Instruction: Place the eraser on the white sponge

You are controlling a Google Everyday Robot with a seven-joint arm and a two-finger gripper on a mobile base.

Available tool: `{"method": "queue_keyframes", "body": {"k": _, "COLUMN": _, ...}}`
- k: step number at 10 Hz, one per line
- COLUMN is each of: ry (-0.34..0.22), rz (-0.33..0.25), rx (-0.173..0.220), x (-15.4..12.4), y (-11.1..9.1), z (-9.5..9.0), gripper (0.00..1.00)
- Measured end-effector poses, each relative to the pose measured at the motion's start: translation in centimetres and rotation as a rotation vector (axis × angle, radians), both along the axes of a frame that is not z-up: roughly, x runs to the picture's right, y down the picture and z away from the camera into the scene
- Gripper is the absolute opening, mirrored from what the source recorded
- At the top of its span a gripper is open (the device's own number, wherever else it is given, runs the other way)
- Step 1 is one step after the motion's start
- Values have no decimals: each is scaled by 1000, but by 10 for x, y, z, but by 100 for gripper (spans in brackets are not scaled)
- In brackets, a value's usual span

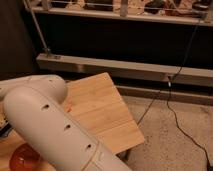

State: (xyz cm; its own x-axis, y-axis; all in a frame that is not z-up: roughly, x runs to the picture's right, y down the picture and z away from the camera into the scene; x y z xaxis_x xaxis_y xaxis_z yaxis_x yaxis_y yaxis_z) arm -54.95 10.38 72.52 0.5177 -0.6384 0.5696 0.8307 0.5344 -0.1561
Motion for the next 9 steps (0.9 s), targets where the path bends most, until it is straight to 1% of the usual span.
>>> {"method": "queue_keyframes", "body": {"k": 1, "ry": 27, "rz": 13, "rx": 15, "x": 13, "y": -8, "z": 0, "gripper": 80}}
{"method": "queue_keyframes", "body": {"k": 2, "ry": 78, "rz": 29, "rx": 33, "x": 38, "y": -15, "z": 4, "gripper": 80}}
{"method": "queue_keyframes", "body": {"k": 3, "ry": 131, "rz": 65, "rx": 55, "x": 70, "y": -23, "z": 9, "gripper": 80}}
{"method": "queue_keyframes", "body": {"k": 4, "ry": 149, "rz": 82, "rx": 63, "x": 82, "y": -25, "z": 11, "gripper": 80}}
{"method": "queue_keyframes", "body": {"k": 5, "ry": 171, "rz": 119, "rx": 72, "x": 100, "y": -28, "z": 12, "gripper": 80}}
{"method": "queue_keyframes", "body": {"k": 7, "ry": 203, "rz": 183, "rx": 76, "x": 125, "y": -29, "z": 13, "gripper": 80}}
{"method": "queue_keyframes", "body": {"k": 8, "ry": 218, "rz": 217, "rx": 77, "x": 135, "y": -30, "z": 13, "gripper": 80}}
{"method": "queue_keyframes", "body": {"k": 9, "ry": 226, "rz": 233, "rx": 78, "x": 141, "y": -31, "z": 14, "gripper": 80}}
